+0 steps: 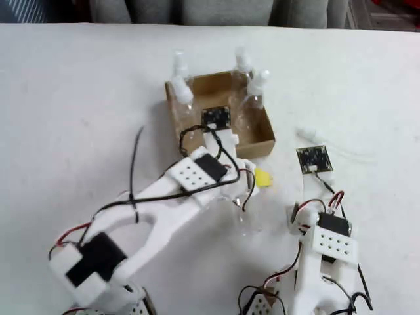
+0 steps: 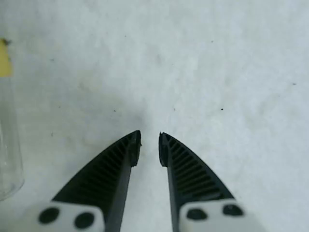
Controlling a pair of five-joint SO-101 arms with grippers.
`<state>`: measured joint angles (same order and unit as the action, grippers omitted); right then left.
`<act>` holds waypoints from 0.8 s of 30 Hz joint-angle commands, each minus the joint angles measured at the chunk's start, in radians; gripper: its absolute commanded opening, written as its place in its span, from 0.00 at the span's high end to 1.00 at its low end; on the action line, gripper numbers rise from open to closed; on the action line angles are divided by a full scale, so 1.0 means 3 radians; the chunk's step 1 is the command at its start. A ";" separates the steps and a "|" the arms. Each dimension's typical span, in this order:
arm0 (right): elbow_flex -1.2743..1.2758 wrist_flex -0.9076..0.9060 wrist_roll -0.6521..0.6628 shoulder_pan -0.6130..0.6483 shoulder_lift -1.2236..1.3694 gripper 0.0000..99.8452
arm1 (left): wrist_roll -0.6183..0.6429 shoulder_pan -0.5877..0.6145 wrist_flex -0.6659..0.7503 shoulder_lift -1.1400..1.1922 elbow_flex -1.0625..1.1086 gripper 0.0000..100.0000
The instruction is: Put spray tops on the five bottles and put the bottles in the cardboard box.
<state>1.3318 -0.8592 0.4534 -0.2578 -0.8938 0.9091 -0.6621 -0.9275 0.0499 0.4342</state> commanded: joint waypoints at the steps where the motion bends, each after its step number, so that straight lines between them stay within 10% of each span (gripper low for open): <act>1: -0.0010 0.0033 0.0046 -0.0018 -0.0028 0.97 | 0.0087 0.0084 -0.0051 0.0197 -0.0317 0.64; 24: -0.0010 0.0038 0.0046 -0.0013 -0.0028 0.97 | 0.0092 0.0038 -0.0358 0.0760 -0.0644 0.64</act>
<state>1.3318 -0.8592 0.4534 -0.2578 -0.8938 0.9306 -0.6329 -1.0242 0.2816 0.3038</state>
